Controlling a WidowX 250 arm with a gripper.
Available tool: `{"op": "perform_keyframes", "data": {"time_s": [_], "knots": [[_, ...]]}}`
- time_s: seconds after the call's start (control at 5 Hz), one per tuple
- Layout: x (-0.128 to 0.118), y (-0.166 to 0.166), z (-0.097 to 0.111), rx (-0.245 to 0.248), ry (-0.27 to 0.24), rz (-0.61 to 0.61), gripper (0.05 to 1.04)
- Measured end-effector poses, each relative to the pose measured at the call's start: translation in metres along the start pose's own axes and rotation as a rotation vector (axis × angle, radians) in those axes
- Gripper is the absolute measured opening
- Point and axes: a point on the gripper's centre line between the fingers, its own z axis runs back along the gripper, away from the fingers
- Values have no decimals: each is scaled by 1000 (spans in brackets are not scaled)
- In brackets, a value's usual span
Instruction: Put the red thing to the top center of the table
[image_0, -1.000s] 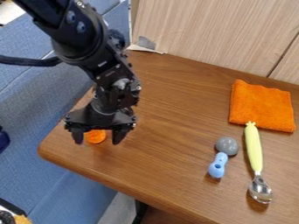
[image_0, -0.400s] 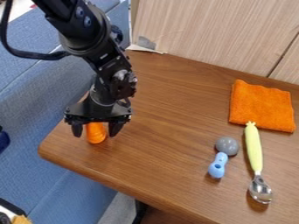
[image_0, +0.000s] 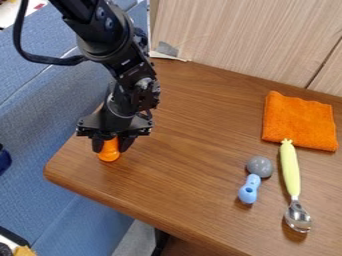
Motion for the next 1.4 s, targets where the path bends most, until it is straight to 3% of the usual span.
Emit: {"op": "perform_keyframes", "data": {"time_s": [0.4,0.6,1.0,1.2,1.4], "knots": [[-3,-4,0,-26,19,-19,524],[-3,-23,11,-101,7,-78,524],[24,-86,56,-344,-80,-197,524],[46,-111,69,-406,-130,-204,524],[66,-149,71,-451,-142,-229,524]]}}
